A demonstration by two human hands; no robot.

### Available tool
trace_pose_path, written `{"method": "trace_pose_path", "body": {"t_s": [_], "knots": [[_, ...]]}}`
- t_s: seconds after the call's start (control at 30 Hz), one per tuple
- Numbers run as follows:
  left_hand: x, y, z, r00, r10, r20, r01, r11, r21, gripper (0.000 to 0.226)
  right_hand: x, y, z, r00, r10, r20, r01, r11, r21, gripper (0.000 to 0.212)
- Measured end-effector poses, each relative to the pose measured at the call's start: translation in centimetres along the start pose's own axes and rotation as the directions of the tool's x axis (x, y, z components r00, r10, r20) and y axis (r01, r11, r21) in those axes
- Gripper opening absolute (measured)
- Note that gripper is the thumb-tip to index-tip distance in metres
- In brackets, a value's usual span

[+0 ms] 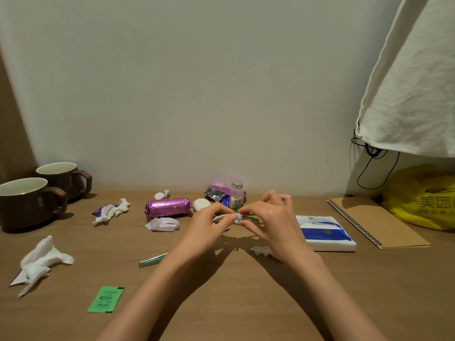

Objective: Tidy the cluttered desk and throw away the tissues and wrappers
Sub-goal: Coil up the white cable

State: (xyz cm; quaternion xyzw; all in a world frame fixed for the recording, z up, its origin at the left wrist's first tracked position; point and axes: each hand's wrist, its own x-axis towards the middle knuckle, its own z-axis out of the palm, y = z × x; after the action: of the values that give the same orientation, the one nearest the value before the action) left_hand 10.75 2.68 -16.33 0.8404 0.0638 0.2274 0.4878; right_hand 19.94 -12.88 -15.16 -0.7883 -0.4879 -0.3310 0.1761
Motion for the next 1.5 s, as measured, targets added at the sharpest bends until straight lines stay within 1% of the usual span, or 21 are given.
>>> {"method": "trace_pose_path", "body": {"t_s": [0.13,0.2,0.27,0.3,0.33,0.4,0.43,0.5,0.6,0.77,0.93,1.07,1.13,1.2,1.27,1.33,1.37,1.4,1.43,1.47,1.5], "knots": [[0.2,0.2,0.2,0.998,-0.025,0.049,0.027,0.999,-0.036,0.023,0.1,0.5,0.1,0.999,0.003,0.044,-0.003,1.000,0.005,0.023],[0.2,0.3,0.3,0.999,-0.030,0.031,0.032,0.998,-0.059,0.026,0.2,1.2,-0.1,0.999,0.022,0.045,-0.022,1.000,-0.003,0.022],[0.1,0.2,0.5,1.000,-0.022,-0.010,0.021,0.998,-0.059,0.025,0.4,2.3,-0.4,0.995,0.092,0.044,-0.092,0.996,0.012,0.022],[0.0,-0.1,0.5,0.999,-0.001,-0.038,0.001,1.000,0.002,0.028,0.6,3.1,-0.5,0.989,0.137,0.052,-0.138,0.990,0.015,0.023],[0.1,-0.6,0.5,0.998,0.032,-0.061,-0.025,0.993,0.117,0.033,0.8,3.9,-0.5,0.982,0.180,0.062,-0.180,0.984,0.005,0.023],[0.2,-1.8,0.4,0.995,0.085,-0.061,-0.057,0.930,0.364,0.040,1.2,5.9,-0.1,0.960,0.266,0.083,-0.265,0.964,-0.025,0.022],[0.3,-2.5,0.5,0.994,0.092,-0.054,-0.060,0.899,0.433,0.041,1.4,7.0,0.3,0.945,0.311,0.099,-0.309,0.950,-0.037,0.021],[0.4,-3.5,0.5,0.995,0.090,-0.037,-0.060,0.864,0.500,0.040,1.9,8.8,1.3,0.910,0.389,0.143,-0.383,0.921,-0.068,0.019],[0.7,-4.5,0.5,0.992,0.128,-0.022,-0.090,0.800,0.594,0.039,2.8,10.9,3.3,0.859,0.479,0.184,-0.461,0.877,-0.133,0.017],[1.3,-5.5,0.6,0.977,0.212,-0.032,-0.133,0.715,0.686,0.032,4.0,13.2,6.9,0.790,0.555,0.262,-0.526,0.832,-0.175,0.015],[2.0,-6.3,0.5,0.964,0.264,-0.043,-0.152,0.672,0.725,0.024,5.5,14.4,9.2,0.771,0.569,0.287,-0.525,0.822,-0.221,0.019],[2.4,-6.8,0.3,0.965,0.255,-0.065,-0.125,0.661,0.740,0.023,5.9,15.2,10.6,0.758,0.589,0.280,-0.530,0.806,-0.263,0.025],[2.4,-6.9,0.2,0.964,0.256,-0.073,-0.118,0.658,0.744,0.023,5.9,15.0,10.5,0.763,0.586,0.273,-0.523,0.808,-0.273,0.027],[2.3,-6.8,0.2,0.964,0.255,-0.077,-0.114,0.658,0.745,0.023,5.8,14.7,9.9,0.786,0.561,0.261,-0.512,0.826,-0.236,0.030],[2.3,-6.8,0.1,0.967,0.244,-0.073,-0.111,0.661,0.742,0.026,5.4,14.3,8.6,0.804,0.534,0.260,-0.529,0.843,-0.096,0.031],[2.3,-6.8,0.1,0.967,0.243,-0.072,-0.113,0.668,0.735,0.028,4.6,14.0,6.4,0.816,0.468,0.340,-0.528,0.843,0.106,0.036],[2.3,-6.8,0.1,0.967,0.244,-0.073,-0.114,0.672,0.732,0.028,4.0,13.7,4.9,0.814,0.412,0.409,-0.511,0.843,0.168,0.045],[2.3,-6.7,0.2,0.967,0.243,-0.073,-0.114,0.673,0.731,0.028,3.2,13.3,3.3,0.801,0.350,0.486,-0.487,0.853,0.188,0.057],[2.2,-6.6,0.2,0.968,0.242,-0.072,-0.114,0.673,0.731,0.028,2.3,13.0,1.7,0.772,0.300,0.560,-0.463,0.869,0.173,0.064],[2.2,-6.6,0.2,0.968,0.239,-0.071,-0.112,0.671,0.733,0.027,1.2,12.7,0.3,0.729,0.273,0.627,-0.443,0.888,0.128,0.067],[2.2,-6.5,0.2,0.969,0.237,-0.070,-0.110,0.668,0.736,0.027,-0.1,12.7,-0.8,0.674,0.277,0.684,-0.435,0.898,0.065,0.068]]}}
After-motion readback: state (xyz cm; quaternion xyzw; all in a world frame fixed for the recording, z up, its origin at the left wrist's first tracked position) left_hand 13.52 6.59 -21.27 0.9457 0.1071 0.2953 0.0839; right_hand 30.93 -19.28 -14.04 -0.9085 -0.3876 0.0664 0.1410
